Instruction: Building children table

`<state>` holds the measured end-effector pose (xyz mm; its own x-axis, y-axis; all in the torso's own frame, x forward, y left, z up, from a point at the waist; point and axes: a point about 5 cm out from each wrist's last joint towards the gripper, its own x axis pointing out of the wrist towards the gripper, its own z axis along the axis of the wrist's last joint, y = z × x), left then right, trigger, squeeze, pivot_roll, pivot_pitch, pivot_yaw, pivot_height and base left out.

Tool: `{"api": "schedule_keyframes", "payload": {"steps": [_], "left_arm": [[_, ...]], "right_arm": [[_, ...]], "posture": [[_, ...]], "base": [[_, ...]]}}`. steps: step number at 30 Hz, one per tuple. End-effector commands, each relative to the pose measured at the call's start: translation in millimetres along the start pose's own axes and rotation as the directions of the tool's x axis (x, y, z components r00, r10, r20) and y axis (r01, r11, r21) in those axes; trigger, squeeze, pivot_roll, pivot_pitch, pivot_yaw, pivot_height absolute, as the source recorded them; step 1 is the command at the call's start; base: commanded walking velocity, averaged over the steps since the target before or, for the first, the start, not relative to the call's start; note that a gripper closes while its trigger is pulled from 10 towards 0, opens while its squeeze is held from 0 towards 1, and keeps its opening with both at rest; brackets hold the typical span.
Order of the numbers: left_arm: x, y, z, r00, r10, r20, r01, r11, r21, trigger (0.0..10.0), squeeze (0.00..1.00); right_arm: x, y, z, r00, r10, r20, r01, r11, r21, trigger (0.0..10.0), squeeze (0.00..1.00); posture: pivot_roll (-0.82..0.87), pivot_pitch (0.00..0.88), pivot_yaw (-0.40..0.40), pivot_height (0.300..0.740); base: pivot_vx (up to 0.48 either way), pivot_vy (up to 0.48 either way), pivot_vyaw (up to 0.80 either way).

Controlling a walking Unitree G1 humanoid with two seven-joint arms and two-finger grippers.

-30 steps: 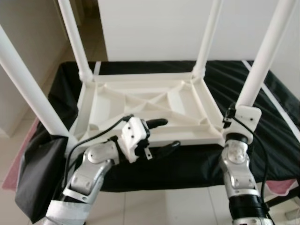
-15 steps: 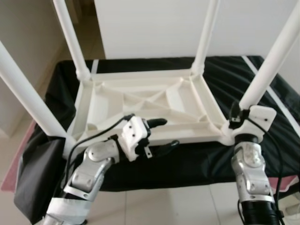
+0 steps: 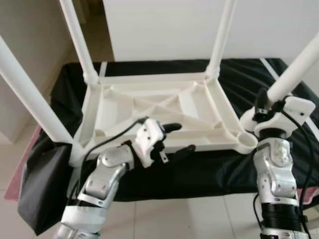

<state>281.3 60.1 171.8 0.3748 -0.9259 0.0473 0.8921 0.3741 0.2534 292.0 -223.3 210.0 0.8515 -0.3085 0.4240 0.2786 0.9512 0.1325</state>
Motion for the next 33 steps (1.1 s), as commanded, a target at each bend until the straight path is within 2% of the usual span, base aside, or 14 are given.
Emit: {"api": "schedule_keyframes", "payload": {"steps": [1, 3, 7, 10, 12, 13, 14, 17, 19, 21, 25, 27, 30, 33], "left_arm": [[3.5, 12.2, -7.5, 0.968, 0.244, -0.063, -0.245, 0.970, -0.004, 10.0, 0.00], [18.6, 17.9, -5.6, 0.937, 0.342, -0.072, -0.344, 0.938, -0.027, 10.0, 0.00], [21.4, 18.9, -5.4, 0.931, 0.356, -0.079, -0.359, 0.932, -0.037, 10.0, 0.00], [30.7, 23.5, -7.8, 0.919, 0.376, -0.120, -0.384, 0.922, -0.056, 10.0, 0.00], [41.5, 28.4, -9.7, 0.901, 0.401, -0.164, -0.410, 0.912, -0.027, 10.0, 0.00], [41.5, 28.4, -9.7, 0.901, 0.401, -0.164, -0.410, 0.912, -0.027, 10.0, 0.00], [49.5, 31.1, -11.0, 0.889, 0.413, -0.200, -0.427, 0.904, -0.032, 10.0, 0.00], [53.2, 32.5, -11.5, 0.879, 0.425, -0.216, -0.442, 0.896, -0.039, 10.0, 0.00], [59.9, 33.9, -10.0, 0.865, 0.447, -0.228, -0.468, 0.883, -0.045, 10.0, 0.00], [73.4, 34.4, -6.8, 0.844, 0.475, -0.249, -0.500, 0.865, -0.047, 10.0, 0.00], [83.3, 33.3, -3.8, 0.829, 0.494, -0.260, -0.528, 0.845, -0.078, 10.0, 0.00], [90.5, 31.9, -1.3, 0.812, 0.517, -0.272, -0.550, 0.834, -0.055, 10.0, 0.00], [108.4, 21.1, -0.4, 0.784, 0.537, -0.311, -0.545, 0.836, 0.069, 10.0, 0.00], [116.8, 12.1, -1.2, 0.791, 0.515, -0.329, -0.509, 0.853, 0.113, 10.0, 0.00]], "right_arm": [[4.8, -0.8, 4.6, 1.000, -0.009, 0.018, 0.009, 1.000, 0.008, 10.0, 0.00], [8.3, -5.3, 5.1, 0.999, -0.029, 0.023, 0.029, 1.000, -0.005, 10.0, 0.00], [9.0, -6.0, 5.5, 0.999, -0.031, 0.024, 0.032, 0.999, -0.005, 10.0, 0.00], [9.0, -8.8, 5.5, 0.999, -0.045, 0.022, 0.045, 0.999, -0.009, 10.0, 0.00], [8.7, -10.4, 5.0, 0.998, -0.056, 0.018, 0.056, 0.998, -0.009, 10.0, 0.00], [8.7, -10.4, 5.0, 0.998, -0.056, 0.018, 0.056, 0.998, -0.009, 10.0, 0.00], [8.3, -9.9, 4.0, 0.998, -0.058, 0.013, 0.058, 0.998, -0.007, 10.0, 0.00], [8.3, -9.5, 3.3, 0.998, -0.058, 0.010, 0.058, 0.998, -0.007, 10.0, 0.00], [7.8, -9.5, 2.3, 0.998, -0.058, 0.007, 0.058, 0.998, -0.007, 10.0, 0.00], [6.8, -12.6, -0.6, 0.998, -0.064, -0.004, 0.064, 0.998, -0.016, 10.0, 0.00], [6.4, -14.5, -1.9, 0.998, -0.067, -0.009, 0.066, 0.998, -0.023, 10.0, 0.00], [6.0, -15.3, -1.7, 0.998, -0.067, -0.009, 0.067, 0.997, -0.025, 10.0, 0.00], [6.5, -15.0, -2.1, 0.998, -0.067, -0.011, 0.067, 0.997, -0.025, 10.0, 0.00], [6.9, -14.6, -2.1, 0.998, -0.065, -0.012, 0.065, 0.998, -0.026, 10.0, 0.00]], "posture": [[-0.04, 0.027, 0.009, 0.740], [-0.04, 0.017, 0.006, 0.740], [-0.04, 0.017, 0.006, 0.740], [-0.05, 0.010, 0.003, 0.740], [-0.05, 0.008, 0.004, 0.740], [-0.05, 0.008, 0.004, 0.740], [-0.05, 0.008, 0.004, 0.740], [-0.05, 0.008, 0.004, 0.740], [-0.05, 0.006, 0.007, 0.740], [-0.05, 0.006, 0.009, 0.740], [-0.06, 0.007, 0.009, 0.740], [-0.06, 0.008, 0.010, 0.740], [-0.06, 0.008, 0.010, 0.740], [-0.06, 0.015, 0.010, 0.740]], "base": [[0.000, 0.000, 0.00], [0.000, 0.000, 0.00], [0.000, 0.000, 0.00], [0.000, 0.000, 0.00], [0.000, 0.000, 0.00], [0.000, 0.000, 0.00], [0.000, 0.000, 0.00], [0.000, 0.000, 0.00], [0.000, 0.000, 0.00], [0.000, 0.000, 0.00], [0.000, 0.000, 0.00], [0.000, 0.000, 0.00], [0.000, 0.000, 0.00], [0.000, 0.000, 0.00]]}}
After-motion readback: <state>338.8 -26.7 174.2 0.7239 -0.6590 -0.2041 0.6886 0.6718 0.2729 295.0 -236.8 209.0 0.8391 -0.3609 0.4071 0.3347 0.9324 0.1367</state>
